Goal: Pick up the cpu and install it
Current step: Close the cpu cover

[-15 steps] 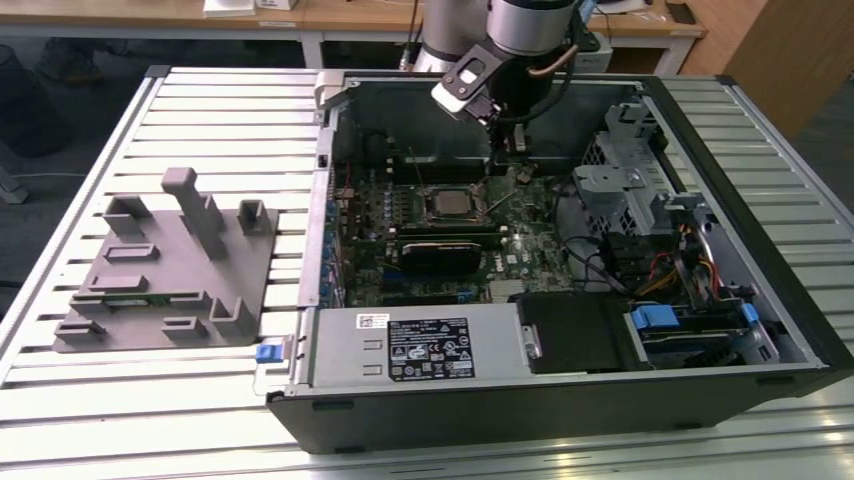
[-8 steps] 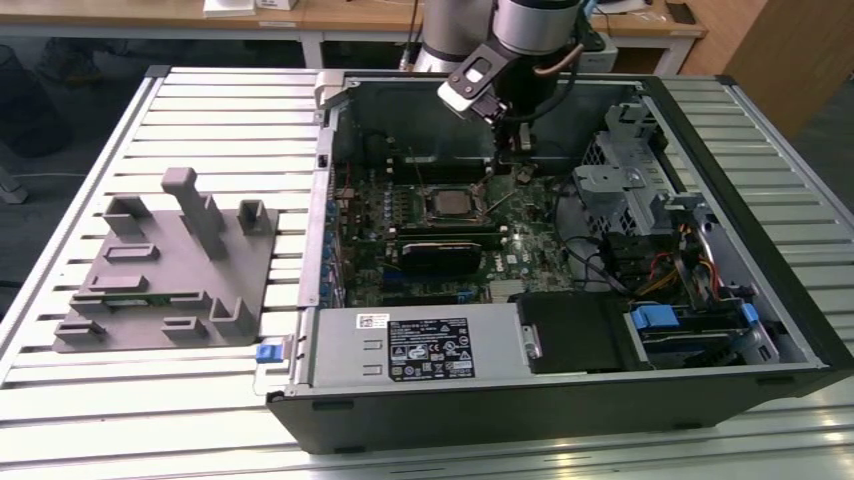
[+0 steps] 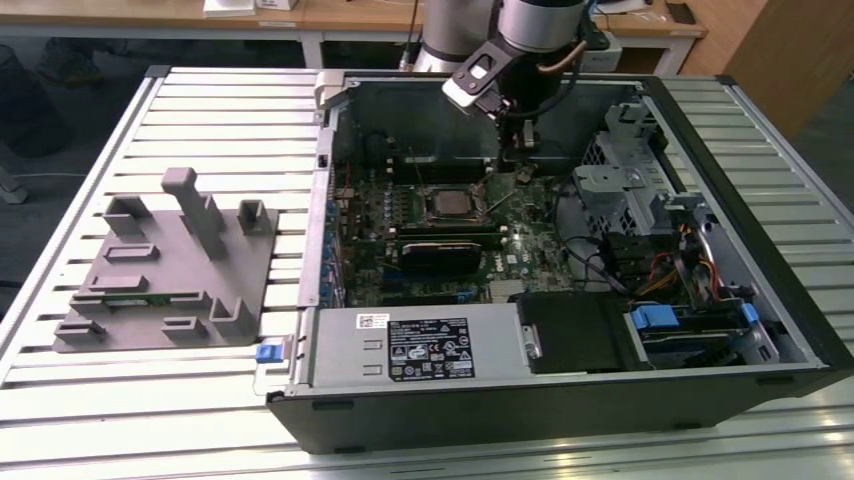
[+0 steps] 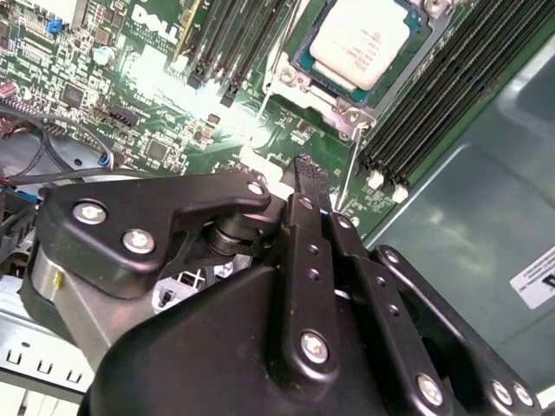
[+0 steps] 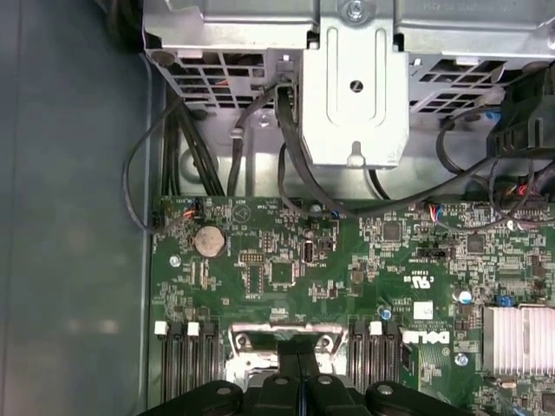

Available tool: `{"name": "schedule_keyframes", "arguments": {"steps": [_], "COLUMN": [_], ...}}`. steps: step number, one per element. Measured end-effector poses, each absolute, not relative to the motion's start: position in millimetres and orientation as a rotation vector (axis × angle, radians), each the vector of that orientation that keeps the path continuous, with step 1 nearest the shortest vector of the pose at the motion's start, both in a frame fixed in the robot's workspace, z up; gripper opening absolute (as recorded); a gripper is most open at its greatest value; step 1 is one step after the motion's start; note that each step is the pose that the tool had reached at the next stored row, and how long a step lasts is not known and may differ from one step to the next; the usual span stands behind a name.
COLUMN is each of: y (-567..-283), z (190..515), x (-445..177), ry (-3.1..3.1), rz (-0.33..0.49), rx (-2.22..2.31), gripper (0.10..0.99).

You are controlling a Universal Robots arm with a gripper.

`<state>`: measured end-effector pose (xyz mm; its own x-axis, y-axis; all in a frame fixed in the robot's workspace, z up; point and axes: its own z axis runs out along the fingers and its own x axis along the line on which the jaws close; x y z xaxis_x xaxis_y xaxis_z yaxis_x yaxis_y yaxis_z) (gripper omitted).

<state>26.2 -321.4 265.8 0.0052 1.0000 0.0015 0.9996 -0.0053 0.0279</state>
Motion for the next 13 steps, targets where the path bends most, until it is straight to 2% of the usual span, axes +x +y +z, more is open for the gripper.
{"name": "schedule_keyframes", "arguments": {"steps": [13], "y": [-321], "z": [263], "x": [38], "ry": [2.194], "rz": [0.032], "rx": [2.222], "gripper": [0.106]}}
